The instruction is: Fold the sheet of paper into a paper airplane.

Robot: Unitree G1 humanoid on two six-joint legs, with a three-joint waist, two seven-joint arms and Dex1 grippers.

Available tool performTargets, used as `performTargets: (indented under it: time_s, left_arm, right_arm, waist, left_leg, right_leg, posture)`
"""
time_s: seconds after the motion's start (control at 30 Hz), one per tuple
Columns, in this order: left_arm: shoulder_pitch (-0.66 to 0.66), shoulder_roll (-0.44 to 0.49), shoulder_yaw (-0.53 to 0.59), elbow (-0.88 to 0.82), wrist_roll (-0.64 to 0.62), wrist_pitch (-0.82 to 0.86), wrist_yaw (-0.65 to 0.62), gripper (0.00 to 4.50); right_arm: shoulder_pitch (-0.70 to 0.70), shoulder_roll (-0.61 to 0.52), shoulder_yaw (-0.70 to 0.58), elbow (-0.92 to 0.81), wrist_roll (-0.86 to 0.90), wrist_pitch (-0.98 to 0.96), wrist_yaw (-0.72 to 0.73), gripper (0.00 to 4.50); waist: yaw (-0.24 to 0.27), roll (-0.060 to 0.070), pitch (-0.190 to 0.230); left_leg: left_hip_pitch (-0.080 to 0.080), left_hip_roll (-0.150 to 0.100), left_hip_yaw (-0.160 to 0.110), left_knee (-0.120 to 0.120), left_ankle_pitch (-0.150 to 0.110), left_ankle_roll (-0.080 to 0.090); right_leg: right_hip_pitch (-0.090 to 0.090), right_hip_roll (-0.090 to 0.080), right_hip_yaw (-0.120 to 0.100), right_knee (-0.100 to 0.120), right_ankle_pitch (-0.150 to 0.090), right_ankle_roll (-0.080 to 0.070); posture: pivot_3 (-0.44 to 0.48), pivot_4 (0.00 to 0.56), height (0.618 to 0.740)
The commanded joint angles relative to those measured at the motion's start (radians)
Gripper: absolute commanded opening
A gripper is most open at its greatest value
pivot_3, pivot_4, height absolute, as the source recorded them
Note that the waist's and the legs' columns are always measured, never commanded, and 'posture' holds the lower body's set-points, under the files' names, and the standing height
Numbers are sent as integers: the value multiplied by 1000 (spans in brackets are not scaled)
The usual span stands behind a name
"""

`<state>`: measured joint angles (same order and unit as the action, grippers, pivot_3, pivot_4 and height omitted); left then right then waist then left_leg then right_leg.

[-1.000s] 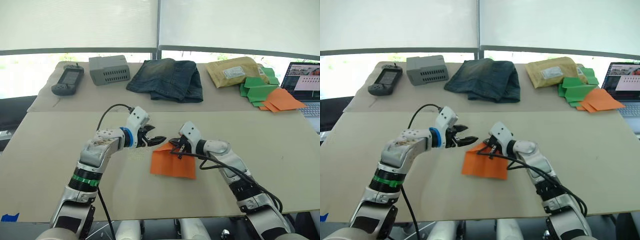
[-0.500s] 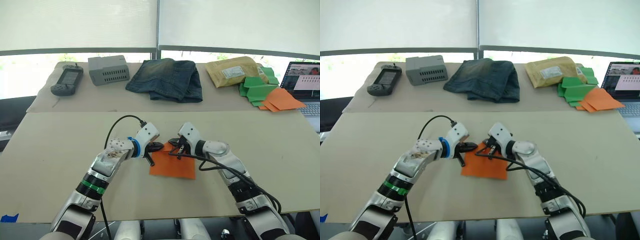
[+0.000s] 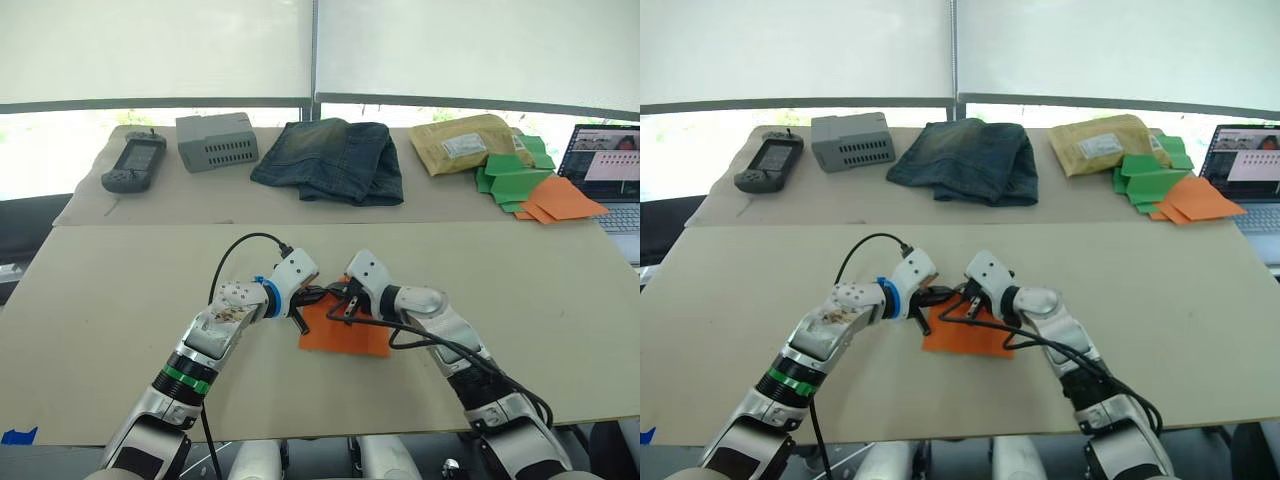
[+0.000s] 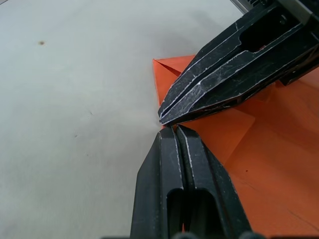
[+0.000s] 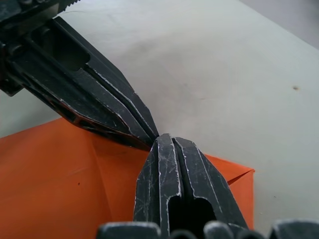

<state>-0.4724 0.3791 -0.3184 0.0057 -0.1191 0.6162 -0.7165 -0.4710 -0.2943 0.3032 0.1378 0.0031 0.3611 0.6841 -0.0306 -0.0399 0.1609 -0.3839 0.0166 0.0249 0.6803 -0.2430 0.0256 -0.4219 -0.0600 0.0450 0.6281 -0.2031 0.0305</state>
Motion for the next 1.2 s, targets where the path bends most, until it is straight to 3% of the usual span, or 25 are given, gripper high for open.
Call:
performTargets:
  time_s: [0.03, 0.37, 0.73, 0.87, 1.2]
  left_arm:
    - [20, 2, -22, 10, 14, 15, -6, 56]
    - [29, -2, -21, 9, 14, 15, -8, 56]
    - [31, -2, -19, 12, 18, 9, -8, 56]
    - [25, -14, -22, 24, 18, 2, -7, 56]
    - [50, 12, -20, -12, 14, 13, -25, 56]
  right_arm:
    - [-2, -30, -54, 42, -21, 19, -52, 0]
    - [-27, -29, -88, 78, -5, 17, -88, 0]
    - [5, -12, -128, -123, 105, 78, -21, 0]
    - [14, -61, -61, -53, 23, 3, -3, 0]
    - [29, -32, -45, 49, 17, -65, 17, 0]
  waist:
    - [0, 0, 0]
    - [5, 0, 0]
    - [6, 0, 0]
    - [10, 0, 0]
    - [8, 0, 0]
  left_leg:
    - [0, 0, 0, 0, 0, 0]
    - [-1, 0, 0, 0, 0, 0]
    - [-4, 0, 0, 0, 0, 0]
    - [-4, 0, 0, 0, 0, 0]
    - [-2, 0, 0, -1, 0, 0]
  right_leg:
    - [0, 0, 0, 0, 0, 0]
    - [0, 0, 0, -1, 0, 0]
    - [-3, 0, 0, -1, 0, 0]
    - [-2, 0, 0, -3, 0, 1]
    - [-1, 0, 0, -3, 0, 1]
  posture:
    - [0, 150, 722]
    - [0, 150, 722]
    - [0, 150, 722]
    - [0, 150, 722]
    - [0, 150, 722]
